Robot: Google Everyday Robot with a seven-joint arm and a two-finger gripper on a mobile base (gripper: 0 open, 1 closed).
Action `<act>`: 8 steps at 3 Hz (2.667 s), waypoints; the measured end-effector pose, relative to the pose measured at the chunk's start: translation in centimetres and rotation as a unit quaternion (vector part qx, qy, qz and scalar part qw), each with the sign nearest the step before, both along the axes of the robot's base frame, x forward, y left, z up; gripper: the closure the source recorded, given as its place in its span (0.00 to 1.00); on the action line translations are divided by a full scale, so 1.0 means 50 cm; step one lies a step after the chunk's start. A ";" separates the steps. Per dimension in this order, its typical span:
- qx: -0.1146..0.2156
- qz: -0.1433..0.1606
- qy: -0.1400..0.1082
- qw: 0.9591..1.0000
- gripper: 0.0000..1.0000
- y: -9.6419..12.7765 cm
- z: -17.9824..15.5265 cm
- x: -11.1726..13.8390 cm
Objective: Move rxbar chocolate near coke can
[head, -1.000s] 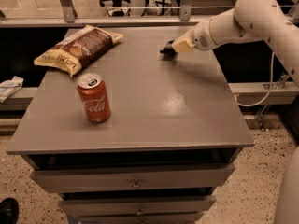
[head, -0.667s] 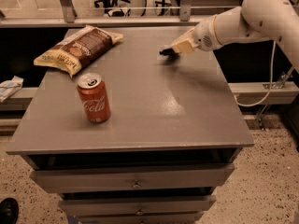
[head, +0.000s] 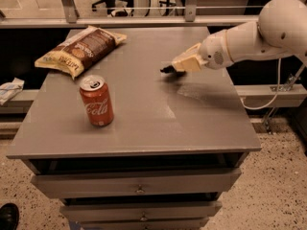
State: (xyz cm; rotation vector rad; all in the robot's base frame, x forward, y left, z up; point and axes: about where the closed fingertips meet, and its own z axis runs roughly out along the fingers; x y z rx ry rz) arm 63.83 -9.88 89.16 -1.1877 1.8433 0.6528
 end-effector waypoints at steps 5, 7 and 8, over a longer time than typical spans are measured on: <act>0.148 0.215 0.137 0.956 1.00 0.291 0.000 -0.351; 0.144 0.216 0.164 0.952 1.00 0.333 -0.049 -0.374; 0.144 0.204 0.163 0.954 0.83 0.338 -0.059 -0.359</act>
Offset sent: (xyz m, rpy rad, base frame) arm -0.1497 0.0933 0.0063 0.2683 0.2253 0.3222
